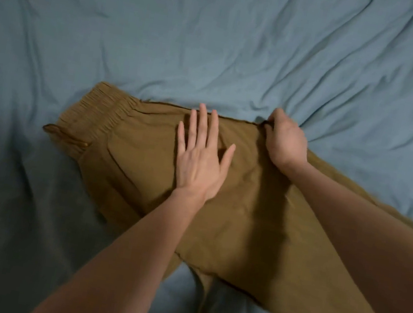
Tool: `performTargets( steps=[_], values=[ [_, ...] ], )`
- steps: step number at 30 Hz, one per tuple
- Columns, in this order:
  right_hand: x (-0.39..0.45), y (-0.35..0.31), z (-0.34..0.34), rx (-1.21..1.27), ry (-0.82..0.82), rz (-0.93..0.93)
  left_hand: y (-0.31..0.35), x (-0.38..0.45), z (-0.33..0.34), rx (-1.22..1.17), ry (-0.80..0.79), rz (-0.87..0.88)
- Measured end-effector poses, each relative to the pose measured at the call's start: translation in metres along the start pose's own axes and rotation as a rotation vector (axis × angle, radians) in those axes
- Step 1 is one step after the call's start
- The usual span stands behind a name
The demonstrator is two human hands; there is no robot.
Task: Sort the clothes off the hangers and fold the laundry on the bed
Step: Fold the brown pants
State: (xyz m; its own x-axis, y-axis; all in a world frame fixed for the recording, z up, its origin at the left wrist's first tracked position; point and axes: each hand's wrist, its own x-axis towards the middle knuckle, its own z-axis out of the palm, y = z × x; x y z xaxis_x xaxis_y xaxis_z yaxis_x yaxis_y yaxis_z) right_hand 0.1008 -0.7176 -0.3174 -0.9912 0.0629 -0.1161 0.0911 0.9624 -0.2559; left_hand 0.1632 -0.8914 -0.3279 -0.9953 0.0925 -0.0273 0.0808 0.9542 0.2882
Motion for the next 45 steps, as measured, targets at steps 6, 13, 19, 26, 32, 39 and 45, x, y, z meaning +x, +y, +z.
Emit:
performTargets(
  steps=[6, 13, 19, 26, 32, 39, 45],
  values=[
    [0.021, 0.026, 0.002, -0.110, 0.031, -0.267, -0.016, -0.025, 0.037, 0.184, -0.038, 0.018],
    [-0.019, 0.009, 0.018, -0.025, 0.266, -0.350, -0.018, -0.031, 0.031, 0.228, -0.003, -0.153],
    [-0.060, 0.051, 0.028, -0.301, -0.178, -0.662, -0.036, -0.057, 0.018, 0.314, -0.069, -0.179],
    [-0.055, 0.069, -0.010, -0.243, -0.096, -0.315, 0.006, -0.076, 0.008, 0.133, 0.015, -0.292],
    [-0.179, 0.070, 0.010, -0.162, -0.173, -0.540, 0.051, -0.155, 0.036, 0.149, -0.062, -0.013],
    [-0.188, 0.174, -0.015, -0.366, -0.119, -0.196, 0.032, -0.172, 0.025, 0.246, -0.085, -0.087],
    [-0.279, 0.118, -0.003, -0.091, -0.131, -0.445, 0.105, -0.203, 0.025, 0.141, -0.210, 0.056]
  ],
)
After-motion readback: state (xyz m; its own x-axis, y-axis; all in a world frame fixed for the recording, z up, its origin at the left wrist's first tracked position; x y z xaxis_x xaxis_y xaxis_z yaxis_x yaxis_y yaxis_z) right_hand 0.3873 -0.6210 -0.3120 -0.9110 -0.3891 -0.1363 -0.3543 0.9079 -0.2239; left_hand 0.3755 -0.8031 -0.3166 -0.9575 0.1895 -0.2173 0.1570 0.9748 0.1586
